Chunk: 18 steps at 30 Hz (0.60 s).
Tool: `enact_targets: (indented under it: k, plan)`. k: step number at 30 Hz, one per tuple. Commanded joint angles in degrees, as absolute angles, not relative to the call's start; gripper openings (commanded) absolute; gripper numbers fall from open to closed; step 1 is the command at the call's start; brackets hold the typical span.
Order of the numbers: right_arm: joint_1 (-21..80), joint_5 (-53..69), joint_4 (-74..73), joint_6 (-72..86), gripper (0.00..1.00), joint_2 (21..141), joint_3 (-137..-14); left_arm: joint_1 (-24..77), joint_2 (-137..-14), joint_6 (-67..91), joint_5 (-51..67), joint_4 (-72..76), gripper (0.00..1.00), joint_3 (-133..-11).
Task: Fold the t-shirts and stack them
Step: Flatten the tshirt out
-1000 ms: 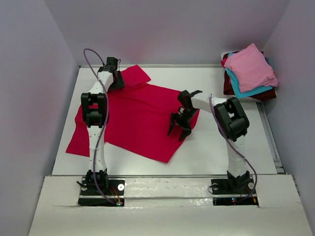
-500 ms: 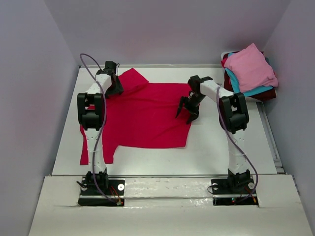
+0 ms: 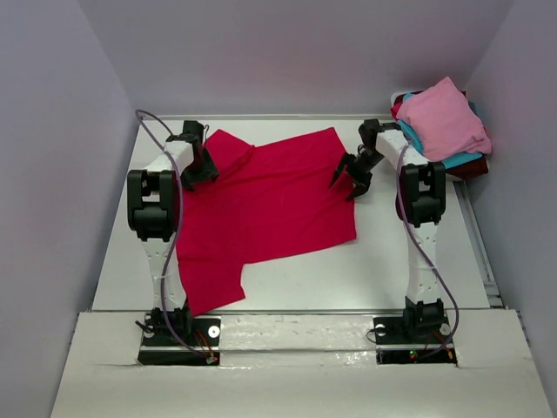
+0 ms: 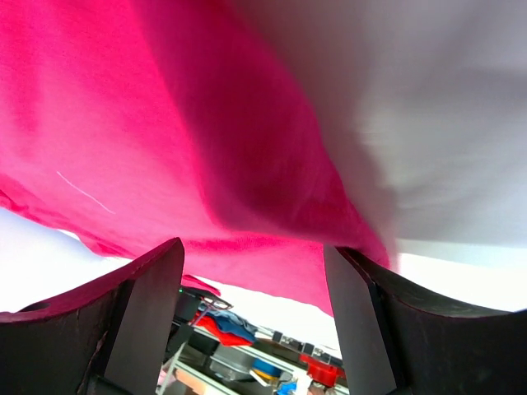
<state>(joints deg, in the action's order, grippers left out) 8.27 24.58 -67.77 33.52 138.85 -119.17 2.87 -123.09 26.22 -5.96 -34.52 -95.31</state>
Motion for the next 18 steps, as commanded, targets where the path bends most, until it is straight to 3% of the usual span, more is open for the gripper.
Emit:
enact_targets:
  k: [1,18]
  plan:
    - [7.65,20.13,-68.29,31.55,0.75,139.49,-120.5,2.55,-117.52,28.74,-4.13,-34.98,0.76,-93.17]
    - [7.65,19.86,-59.68,30.24,0.75,122.26,-94.14,2.55,-128.49,27.16,-5.54,-40.69,0.78,-111.17]
